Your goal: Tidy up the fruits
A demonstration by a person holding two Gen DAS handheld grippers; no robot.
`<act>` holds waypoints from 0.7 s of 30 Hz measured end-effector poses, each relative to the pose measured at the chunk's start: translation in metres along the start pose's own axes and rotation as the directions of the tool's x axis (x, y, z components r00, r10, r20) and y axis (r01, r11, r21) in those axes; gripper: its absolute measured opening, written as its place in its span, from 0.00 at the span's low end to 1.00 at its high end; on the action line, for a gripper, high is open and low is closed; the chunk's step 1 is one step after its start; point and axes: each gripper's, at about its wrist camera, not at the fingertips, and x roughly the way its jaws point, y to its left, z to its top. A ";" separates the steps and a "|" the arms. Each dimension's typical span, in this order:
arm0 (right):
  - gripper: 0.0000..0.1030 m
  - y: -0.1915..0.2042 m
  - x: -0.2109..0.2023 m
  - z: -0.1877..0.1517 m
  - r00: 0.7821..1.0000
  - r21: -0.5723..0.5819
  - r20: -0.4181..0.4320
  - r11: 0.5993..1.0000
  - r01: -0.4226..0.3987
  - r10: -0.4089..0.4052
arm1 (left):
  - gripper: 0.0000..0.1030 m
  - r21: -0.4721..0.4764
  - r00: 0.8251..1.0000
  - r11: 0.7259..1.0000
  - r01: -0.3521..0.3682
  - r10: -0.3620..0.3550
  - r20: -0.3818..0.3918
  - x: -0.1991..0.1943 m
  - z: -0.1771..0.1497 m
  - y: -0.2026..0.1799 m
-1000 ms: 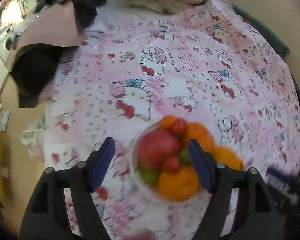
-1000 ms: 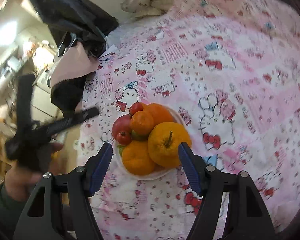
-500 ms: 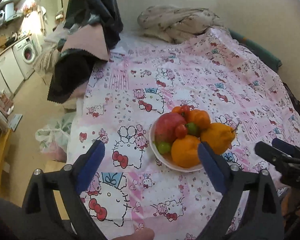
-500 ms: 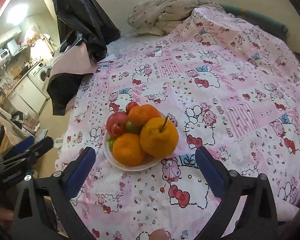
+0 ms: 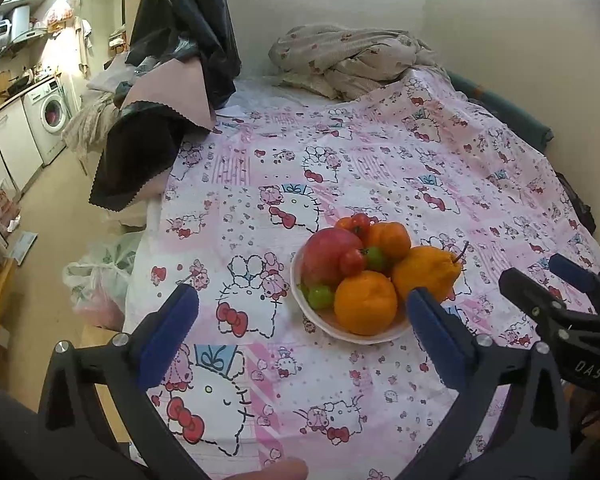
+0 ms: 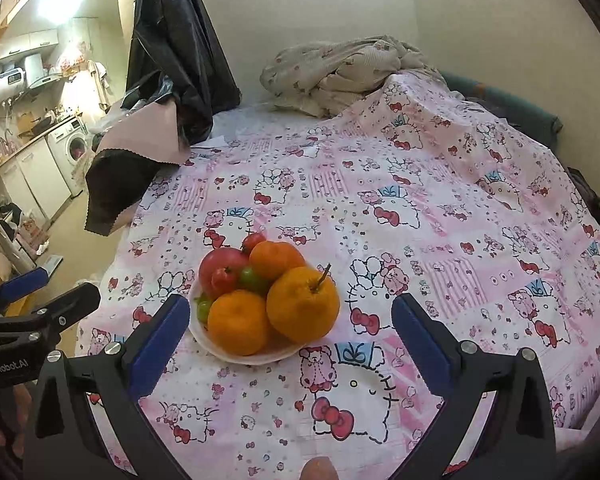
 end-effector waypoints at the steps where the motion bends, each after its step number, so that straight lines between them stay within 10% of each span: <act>1: 1.00 0.000 0.000 0.000 1.000 -0.001 -0.002 1.000 0.000 0.000 | 1.00 0.005 1.000 1.000 -0.006 0.006 0.002 0.000 -0.001 -0.001; 21: 1.00 0.001 0.004 0.000 1.000 -0.007 0.001 1.000 0.001 -0.001 | 1.00 0.004 1.000 1.000 -0.002 0.002 0.002 0.001 -0.002 -0.002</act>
